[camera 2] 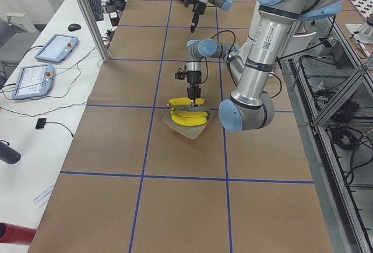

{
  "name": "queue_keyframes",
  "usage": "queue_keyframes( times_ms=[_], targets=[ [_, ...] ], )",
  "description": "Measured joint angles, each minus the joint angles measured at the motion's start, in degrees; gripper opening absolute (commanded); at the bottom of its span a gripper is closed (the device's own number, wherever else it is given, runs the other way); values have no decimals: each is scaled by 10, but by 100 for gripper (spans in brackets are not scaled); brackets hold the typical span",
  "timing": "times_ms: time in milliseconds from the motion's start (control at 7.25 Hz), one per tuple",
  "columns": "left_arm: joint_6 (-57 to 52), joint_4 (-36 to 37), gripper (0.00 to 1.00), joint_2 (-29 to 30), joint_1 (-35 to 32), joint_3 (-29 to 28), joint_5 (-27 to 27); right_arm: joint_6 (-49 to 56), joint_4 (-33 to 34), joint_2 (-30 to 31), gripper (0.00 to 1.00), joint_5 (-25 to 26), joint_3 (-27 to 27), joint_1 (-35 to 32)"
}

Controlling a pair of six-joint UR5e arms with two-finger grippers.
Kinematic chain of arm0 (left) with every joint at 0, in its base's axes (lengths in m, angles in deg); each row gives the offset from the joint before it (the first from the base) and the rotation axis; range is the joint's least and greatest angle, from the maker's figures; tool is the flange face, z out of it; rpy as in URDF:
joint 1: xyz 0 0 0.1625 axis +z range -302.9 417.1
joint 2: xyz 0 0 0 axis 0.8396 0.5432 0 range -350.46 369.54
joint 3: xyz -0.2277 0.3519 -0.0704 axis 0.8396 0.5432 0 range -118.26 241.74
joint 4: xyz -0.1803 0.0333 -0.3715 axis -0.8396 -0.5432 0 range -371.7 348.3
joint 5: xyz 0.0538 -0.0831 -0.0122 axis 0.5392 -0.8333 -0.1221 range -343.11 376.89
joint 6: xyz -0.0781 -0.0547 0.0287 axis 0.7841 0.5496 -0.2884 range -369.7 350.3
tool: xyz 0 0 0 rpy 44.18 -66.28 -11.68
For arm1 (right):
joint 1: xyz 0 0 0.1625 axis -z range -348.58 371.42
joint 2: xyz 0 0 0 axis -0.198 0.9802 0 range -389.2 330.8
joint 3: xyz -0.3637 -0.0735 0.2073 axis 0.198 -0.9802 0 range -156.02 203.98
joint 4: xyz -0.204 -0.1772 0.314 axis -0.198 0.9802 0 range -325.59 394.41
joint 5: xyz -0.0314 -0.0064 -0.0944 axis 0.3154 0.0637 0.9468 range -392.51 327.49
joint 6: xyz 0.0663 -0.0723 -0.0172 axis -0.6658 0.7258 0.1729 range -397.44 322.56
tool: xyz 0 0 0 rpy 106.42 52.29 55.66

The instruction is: Transfer all bananas from basket to plate

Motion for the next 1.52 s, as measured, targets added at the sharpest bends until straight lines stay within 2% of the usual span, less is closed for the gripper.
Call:
queue_keyframes(
  times_ms=[414,552,690,828,966,1517],
  targets=[
    [-7,0,0,0,3,0,0,0,0,-1,100,1,1,1],
    [-6,0,12,-1,9,-1,0,0,0,-1,100,4,1,1],
    [-6,0,42,-3,17,-1,0,0,0,0,100,7,1,2],
    [-6,0,87,-4,20,-1,0,0,0,0,100,7,1,3],
    [-6,0,99,-4,22,-1,0,0,-2,0,100,8,1,4],
    [-8,-2,99,1,21,22,-3,0,-14,1,100,9,-4,5]
  ],
)
